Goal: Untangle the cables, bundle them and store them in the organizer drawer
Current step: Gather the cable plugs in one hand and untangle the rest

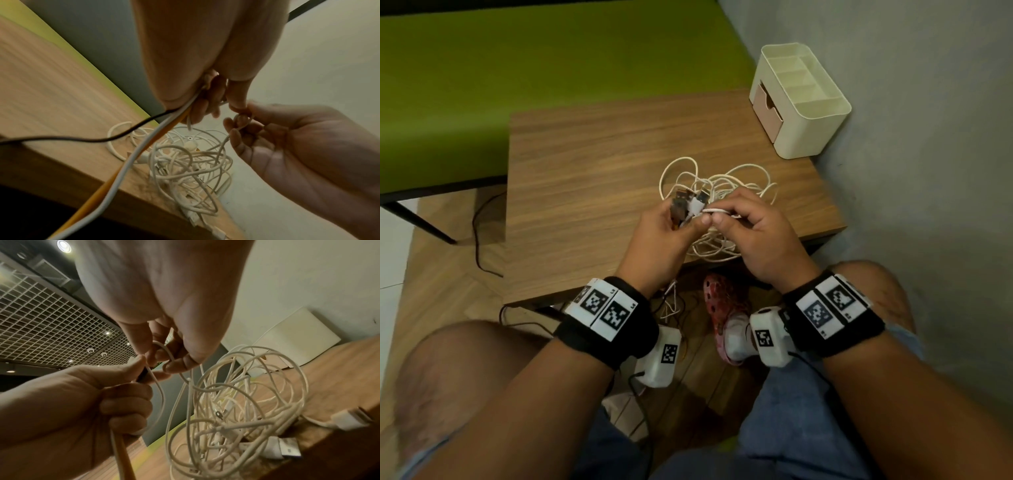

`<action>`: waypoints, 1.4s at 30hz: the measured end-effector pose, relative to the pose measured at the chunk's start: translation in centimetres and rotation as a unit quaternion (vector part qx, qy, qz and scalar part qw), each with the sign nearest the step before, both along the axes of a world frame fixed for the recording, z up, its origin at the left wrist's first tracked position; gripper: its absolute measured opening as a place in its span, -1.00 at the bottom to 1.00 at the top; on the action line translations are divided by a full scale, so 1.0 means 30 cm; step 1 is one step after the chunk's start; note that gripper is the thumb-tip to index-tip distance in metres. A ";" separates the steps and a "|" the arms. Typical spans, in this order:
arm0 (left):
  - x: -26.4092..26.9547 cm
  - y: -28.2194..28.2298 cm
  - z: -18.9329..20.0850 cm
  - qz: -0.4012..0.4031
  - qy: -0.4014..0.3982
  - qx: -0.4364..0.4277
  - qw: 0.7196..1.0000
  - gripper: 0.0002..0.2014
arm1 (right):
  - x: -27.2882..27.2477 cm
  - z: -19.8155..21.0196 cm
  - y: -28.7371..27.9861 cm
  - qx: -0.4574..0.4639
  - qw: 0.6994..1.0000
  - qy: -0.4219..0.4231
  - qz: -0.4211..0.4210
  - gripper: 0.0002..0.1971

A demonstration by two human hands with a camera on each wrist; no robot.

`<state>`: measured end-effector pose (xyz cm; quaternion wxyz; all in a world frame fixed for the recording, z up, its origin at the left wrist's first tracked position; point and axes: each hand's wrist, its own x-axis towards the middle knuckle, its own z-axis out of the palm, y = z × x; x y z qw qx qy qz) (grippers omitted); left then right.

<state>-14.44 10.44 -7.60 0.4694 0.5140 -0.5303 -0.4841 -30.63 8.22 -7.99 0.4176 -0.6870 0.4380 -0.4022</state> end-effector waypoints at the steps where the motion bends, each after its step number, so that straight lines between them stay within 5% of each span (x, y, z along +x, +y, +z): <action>1: 0.001 -0.002 0.005 -0.020 -0.014 0.012 1.000 -0.99 | 0.000 0.000 -0.002 0.001 1.000 -0.001 -0.001 -0.80; 6: 0.034 -0.011 0.021 0.015 -0.061 0.022 0.998 -0.81 | -0.013 -0.025 -0.023 0.047 0.999 0.004 0.015 -0.73; 14: 0.093 0.010 0.067 0.063 0.033 0.012 0.997 -0.78 | -0.042 -0.080 -0.127 0.053 0.977 0.204 0.004 -0.57; 18: 0.106 0.020 0.045 0.081 -0.005 0.039 0.996 -0.78 | -0.031 -0.039 -0.131 0.039 0.983 0.178 -0.004 -0.76; 25: 0.114 0.009 0.033 0.071 -0.018 0.068 0.995 -0.79 | -0.005 -0.086 -0.077 0.006 0.987 0.151 0.049 -0.75; 32: 0.123 -0.014 0.047 0.155 -0.139 -0.009 0.978 -0.79 | -0.002 -0.088 -0.071 -0.028 0.990 0.135 0.028 -0.83; 36: 0.060 -0.018 0.061 0.092 -0.157 -0.039 0.983 -0.86 | 0.016 -0.088 -0.064 -0.084 0.981 0.177 0.005 -0.82; 42: 0.012 -0.020 -0.044 0.009 -0.173 0.034 0.984 -0.84 | 0.017 -0.039 -0.051 -0.079 0.985 0.154 -0.018 -0.88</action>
